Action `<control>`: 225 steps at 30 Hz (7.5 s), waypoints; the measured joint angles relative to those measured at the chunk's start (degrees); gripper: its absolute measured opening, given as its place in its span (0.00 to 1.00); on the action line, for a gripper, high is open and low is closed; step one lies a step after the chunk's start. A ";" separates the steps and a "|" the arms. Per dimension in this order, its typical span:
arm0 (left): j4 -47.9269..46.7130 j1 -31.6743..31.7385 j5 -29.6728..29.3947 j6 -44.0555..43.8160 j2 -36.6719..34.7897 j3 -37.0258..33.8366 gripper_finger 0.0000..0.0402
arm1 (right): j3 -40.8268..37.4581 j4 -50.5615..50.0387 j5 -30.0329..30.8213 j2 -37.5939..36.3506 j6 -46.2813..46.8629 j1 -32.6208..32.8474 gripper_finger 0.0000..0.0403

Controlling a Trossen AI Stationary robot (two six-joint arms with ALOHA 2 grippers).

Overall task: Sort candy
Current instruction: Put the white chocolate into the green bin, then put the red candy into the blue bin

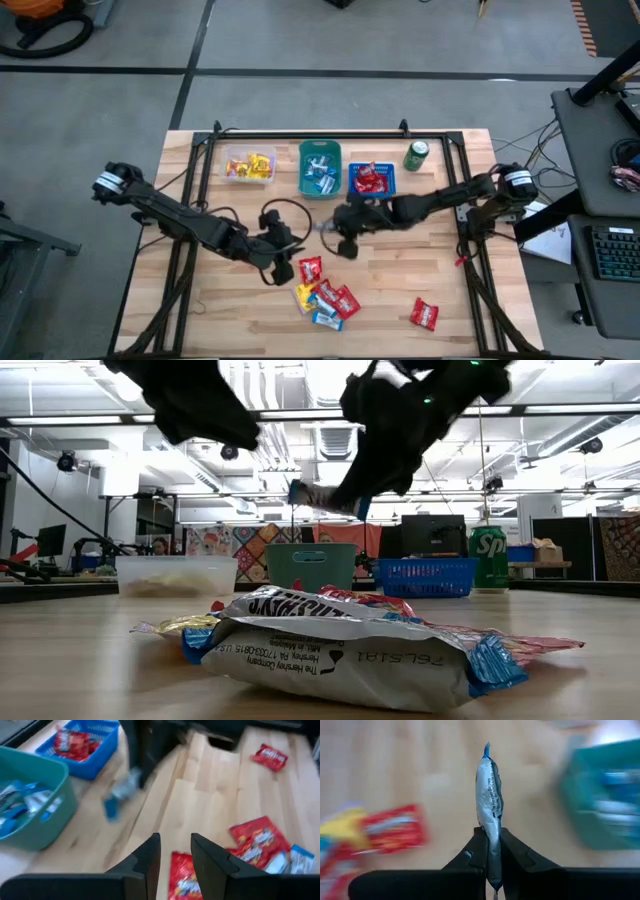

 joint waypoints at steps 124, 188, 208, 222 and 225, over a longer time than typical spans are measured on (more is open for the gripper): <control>24.61 -7.74 -0.31 -4.88 22.07 -11.34 0.23 | 3.74 11.79 -9.76 17.63 43.68 7.22 0.38; 21.70 -8.66 -0.79 -6.15 6.06 -15.49 0.19 | 6.00 -16.64 3.54 -2.38 17.67 -3.10 0.02; 21.77 -8.59 -11.17 -2.01 0.85 -15.56 0.19 | -3.21 -18.87 9.18 -9.23 20.72 -25.17 0.02; 21.66 -8.59 -11.50 -2.03 0.83 -15.56 0.19 | -3.26 -18.27 9.17 -7.85 20.79 -25.15 0.23; 21.66 -8.59 -11.50 -2.21 0.83 -15.58 0.19 | -3.26 -18.27 9.20 -7.85 20.65 -25.15 0.30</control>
